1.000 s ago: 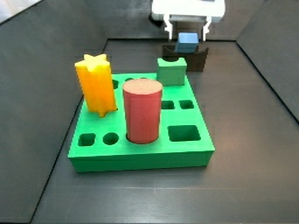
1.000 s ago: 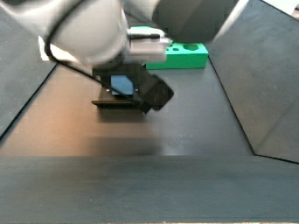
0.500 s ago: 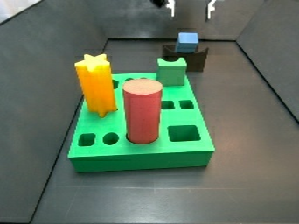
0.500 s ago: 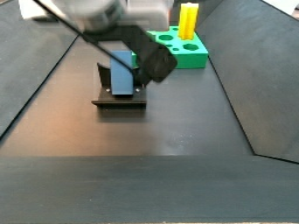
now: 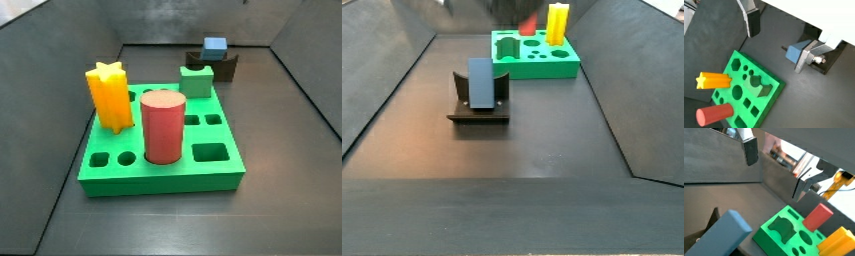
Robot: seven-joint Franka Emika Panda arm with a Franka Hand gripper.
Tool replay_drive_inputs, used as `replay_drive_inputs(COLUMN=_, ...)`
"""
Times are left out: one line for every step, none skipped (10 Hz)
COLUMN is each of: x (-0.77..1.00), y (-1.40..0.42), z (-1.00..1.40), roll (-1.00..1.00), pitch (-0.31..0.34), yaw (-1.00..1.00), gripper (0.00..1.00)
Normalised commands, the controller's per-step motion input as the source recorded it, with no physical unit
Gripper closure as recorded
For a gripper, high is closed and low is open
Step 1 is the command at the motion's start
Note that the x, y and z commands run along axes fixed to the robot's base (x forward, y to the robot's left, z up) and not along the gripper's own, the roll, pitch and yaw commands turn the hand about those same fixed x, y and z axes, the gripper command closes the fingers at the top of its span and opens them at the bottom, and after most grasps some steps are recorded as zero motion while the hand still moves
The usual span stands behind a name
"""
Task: Pick up the rectangle object. Move up. Place the rectangle object on the fixture. Regrasp the rectangle object. Move to above the board. Insert the rectangle object.
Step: Regrasp the rectangle object.
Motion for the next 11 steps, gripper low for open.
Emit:
replay_drive_inputs(x=-0.04, y=-0.16, z=0.04, roll=1.0, pitch=0.015, yaw=0.02, gripper=0.0)
replay_drive_inputs(x=-0.03, y=-0.07, z=0.03, roll=1.0, pitch=0.016, yaw=0.02, gripper=0.0)
replay_drive_inputs(x=-0.02, y=-0.03, z=0.05, roll=1.0, pitch=0.017, yaw=0.02, gripper=0.0)
replay_drive_inputs(x=-0.03, y=-0.04, z=0.02, roll=1.0, pitch=0.013, yaw=0.02, gripper=0.0)
replay_drive_inputs(x=-0.04, y=-0.04, z=0.02, roll=1.0, pitch=0.008, yaw=0.02, gripper=0.0)
replay_drive_inputs(x=-0.04, y=-0.03, z=0.01, roll=1.0, pitch=0.003, yaw=0.02, gripper=0.0)
replay_drive_inputs(x=-0.04, y=-0.03, z=0.01, roll=1.0, pitch=-0.002, yaw=0.02, gripper=0.0)
replay_drive_inputs(x=-0.05, y=-0.02, z=0.01, roll=1.0, pitch=-0.01, yaw=0.02, gripper=0.0)
replay_drive_inputs(x=-0.05, y=-0.02, z=0.01, roll=1.0, pitch=-0.017, yaw=0.03, gripper=0.0)
replay_drive_inputs(x=-0.05, y=-0.02, z=0.01, roll=1.0, pitch=-0.023, yaw=0.03, gripper=0.0)
replay_drive_inputs(x=-0.04, y=-0.02, z=0.01, roll=1.0, pitch=-0.032, yaw=0.03, gripper=0.0)
